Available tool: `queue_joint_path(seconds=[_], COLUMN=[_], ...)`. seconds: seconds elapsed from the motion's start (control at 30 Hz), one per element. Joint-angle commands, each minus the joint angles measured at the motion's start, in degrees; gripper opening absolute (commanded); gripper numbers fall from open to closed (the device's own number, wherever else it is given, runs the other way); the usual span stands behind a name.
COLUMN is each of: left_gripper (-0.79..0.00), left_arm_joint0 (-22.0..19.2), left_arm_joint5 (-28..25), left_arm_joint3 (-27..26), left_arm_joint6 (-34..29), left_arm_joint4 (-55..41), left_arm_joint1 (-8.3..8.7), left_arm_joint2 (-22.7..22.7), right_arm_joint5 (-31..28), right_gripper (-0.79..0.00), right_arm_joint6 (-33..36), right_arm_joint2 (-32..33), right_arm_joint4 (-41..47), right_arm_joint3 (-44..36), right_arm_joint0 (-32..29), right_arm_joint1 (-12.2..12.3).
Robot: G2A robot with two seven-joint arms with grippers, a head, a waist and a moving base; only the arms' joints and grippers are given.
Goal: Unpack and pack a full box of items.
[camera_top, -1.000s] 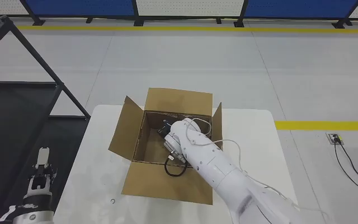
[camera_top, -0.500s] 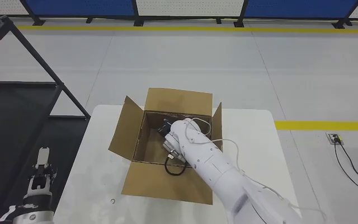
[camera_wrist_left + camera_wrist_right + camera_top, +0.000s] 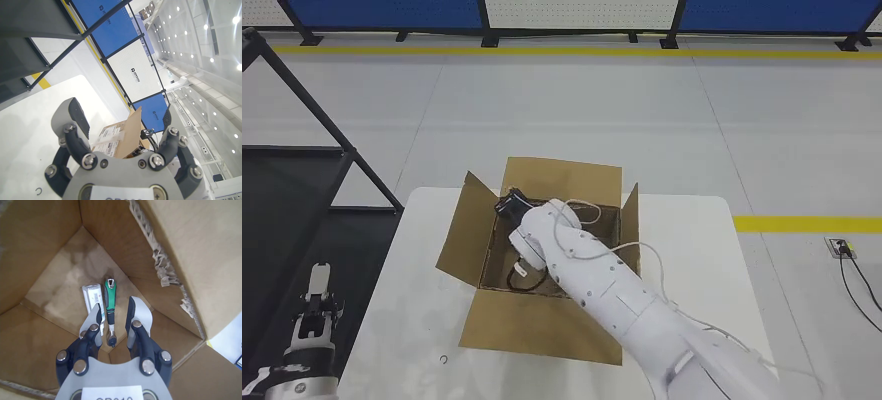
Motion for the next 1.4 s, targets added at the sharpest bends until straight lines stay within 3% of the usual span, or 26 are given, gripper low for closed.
queue_joint_path(seconds=[0.0,0.17,0.23,0.33,0.4,0.83,1.07,1.1,1.13,1.23,1.37], left_gripper=[0.000,0.000,0.000,0.000,0.000,0.000,0.000,0.000,0.000,0.000,0.000], left_arm_joint0=[0.00,0.00,0.00,0.00,0.00,-0.17,-5.90,-6.85,-7.81,-10.39,-13.62], left_arm_joint5=[0.00,0.00,0.00,0.00,0.00,-0.08,-1.88,-2.28,-2.77,-4.49,-5.46], left_arm_joint3=[0.00,0.00,0.00,0.00,0.00,0.18,3.67,4.32,5.00,7.44,10.03], left_arm_joint6=[0.00,0.00,0.00,0.00,0.00,0.05,-3.02,-4.21,-5.19,-7.61,-9.47], left_arm_joint4=[0.00,0.00,0.00,0.00,0.00,-0.04,10.51,11.92,13.52,18.66,22.21], left_arm_joint1=[0.00,0.00,0.00,0.00,0.00,0.00,0.85,0.99,1.15,1.57,1.86], left_arm_joint2=[0.00,0.00,0.00,0.00,0.00,0.00,3.52,4.41,5.05,7.55,10.19], right_arm_joint5=[2.89,5.13,3.33,0.14,-0.81,-1.95,0.35,0.52,0.40,-0.34,0.09], right_gripper=[-0.456,-0.403,-0.277,-0.185,0.000,0.000,0.000,-0.160,-0.388,-0.453,-0.551], right_arm_joint6=[2.97,12.29,13.85,11.79,9.82,6.77,0.98,0.60,0.20,-1.04,-1.50], right_arm_joint2=[1.24,7.83,10.89,14.57,15.79,16.77,28.34,30.43,32.35,38.93,45.00], right_arm_joint4=[-3.73,-18.55,-24.08,-26.95,-27.35,-27.16,-12.48,-10.37,-8.33,-1.03,2.02], right_arm_joint3=[-9.28,-38.97,-49.49,-59.07,-61.67,-61.06,-66.49,-67.85,-69.17,-73.37,-76.71], right_arm_joint0=[-2.89,-16.47,-22.72,-29.22,-31.35,-32.92,-36.35,-37.16,-38.07,-41.15,-44.27], right_arm_joint1=[1.75,7.80,9.72,11.24,11.54,11.61,11.78,11.91,12.06,12.55,13.22])
